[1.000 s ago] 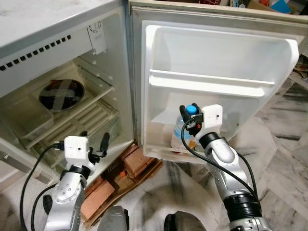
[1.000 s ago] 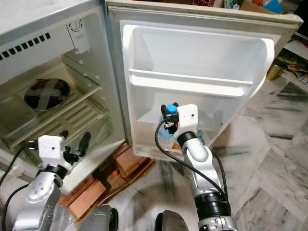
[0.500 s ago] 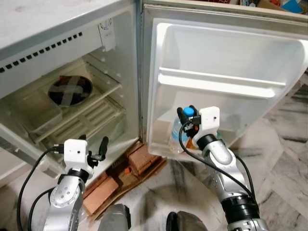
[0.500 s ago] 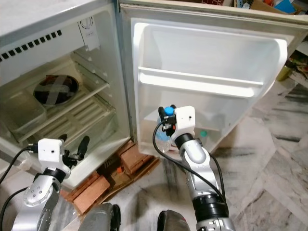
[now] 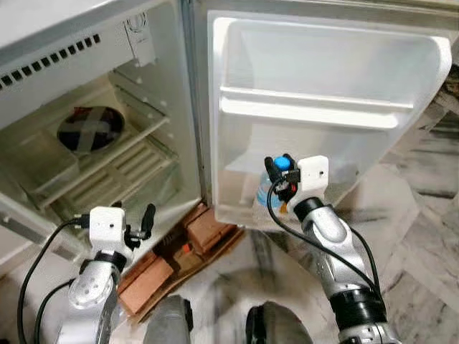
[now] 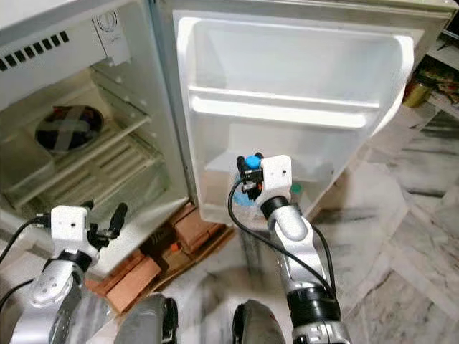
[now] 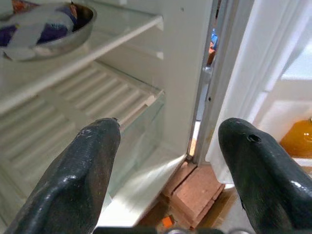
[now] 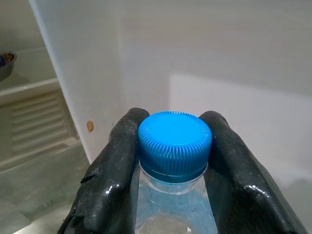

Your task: Restocking fridge

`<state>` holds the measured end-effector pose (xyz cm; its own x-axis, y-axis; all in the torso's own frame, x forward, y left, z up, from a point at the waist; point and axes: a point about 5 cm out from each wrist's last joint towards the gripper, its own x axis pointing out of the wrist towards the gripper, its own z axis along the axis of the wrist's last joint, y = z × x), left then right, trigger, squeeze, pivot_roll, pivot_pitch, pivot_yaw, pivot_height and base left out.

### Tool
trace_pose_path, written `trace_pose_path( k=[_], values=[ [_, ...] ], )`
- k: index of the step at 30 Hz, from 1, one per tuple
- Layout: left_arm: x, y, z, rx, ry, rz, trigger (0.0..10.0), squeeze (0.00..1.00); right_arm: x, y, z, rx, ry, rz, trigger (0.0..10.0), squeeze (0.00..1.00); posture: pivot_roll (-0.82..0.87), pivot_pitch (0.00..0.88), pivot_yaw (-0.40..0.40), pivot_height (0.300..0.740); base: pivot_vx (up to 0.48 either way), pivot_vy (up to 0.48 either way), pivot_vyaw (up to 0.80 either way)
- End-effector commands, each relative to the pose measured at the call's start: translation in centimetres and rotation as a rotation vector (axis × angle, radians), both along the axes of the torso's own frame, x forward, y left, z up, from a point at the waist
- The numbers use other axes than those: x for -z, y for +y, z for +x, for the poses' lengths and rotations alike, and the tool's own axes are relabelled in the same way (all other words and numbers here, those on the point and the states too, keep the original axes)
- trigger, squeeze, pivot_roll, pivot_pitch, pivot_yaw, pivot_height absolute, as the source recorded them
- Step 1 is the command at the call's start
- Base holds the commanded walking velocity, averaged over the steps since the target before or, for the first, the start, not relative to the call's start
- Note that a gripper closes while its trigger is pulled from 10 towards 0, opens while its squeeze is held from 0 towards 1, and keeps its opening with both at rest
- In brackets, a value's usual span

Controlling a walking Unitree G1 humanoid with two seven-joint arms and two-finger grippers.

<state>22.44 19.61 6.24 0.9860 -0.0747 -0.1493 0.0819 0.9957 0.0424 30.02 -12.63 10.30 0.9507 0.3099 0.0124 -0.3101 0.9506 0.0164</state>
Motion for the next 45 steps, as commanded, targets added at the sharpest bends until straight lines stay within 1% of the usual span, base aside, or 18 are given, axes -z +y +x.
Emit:
trace_pose_path(
  k=[1, 6, 9, 39, 41, 45],
  values=[
    [0.0, 0.0, -0.2, 0.005, 0.01, -0.002, 10.0, 0.0, -0.2, 0.1, 0.1, -0.007, -0.016, -0.003, 10.0, 0.0, 0.13, 0.171, -0.033, 0.666, 0.0, 0.0, 0.0],
    [0.0, 0.2, -0.1, -0.006, 0.004, -0.003, 10.0, 0.0, -0.3, 0.0, 0.2, -0.01, -0.019, -0.003, 10.0, 0.0, 0.13, 0.171, -0.032, 0.666, 0.0, 0.0, 0.0],
    [0.0, 0.5, 0.0, -0.01, 0.003, 0.013, 10.0, 0.0, -0.3, 0.0, 0.3, -0.01, -0.02, -0.004, 10.0, 0.0, 0.13, 0.175, -0.034, 0.666, 0.0, 0.0, 0.0],
    [0.0, 0.6, 0.0, -0.009, 0.003, 0.015, 10.0, 0.0, -0.3, 0.0, 0.4, -0.011, -0.021, -0.004, 10.0, 0.0, 0.13, 0.175, -0.034, 0.666, 0.0, 0.0, 0.0],
    [-0.2, 0.3, 0.6, -0.013, -0.018, 0.0, 10.0, 0.0, -0.7, 1.4, 0.4, -0.082, -0.06, -0.021, 10.0, 0.0, 0.12, 0.182, -0.027, 0.666, 0.311, 0.0, 0.0],
    [-0.2, 0.1, 0.7, -0.007, -0.022, -0.001, 10.0, 0.0, -0.8, 1.6, 0.4, -0.089, -0.067, -0.024, 10.0, 0.0, 0.12, 0.18, -0.027, 0.666, 0.337, 0.0, 0.0]
  ],
)
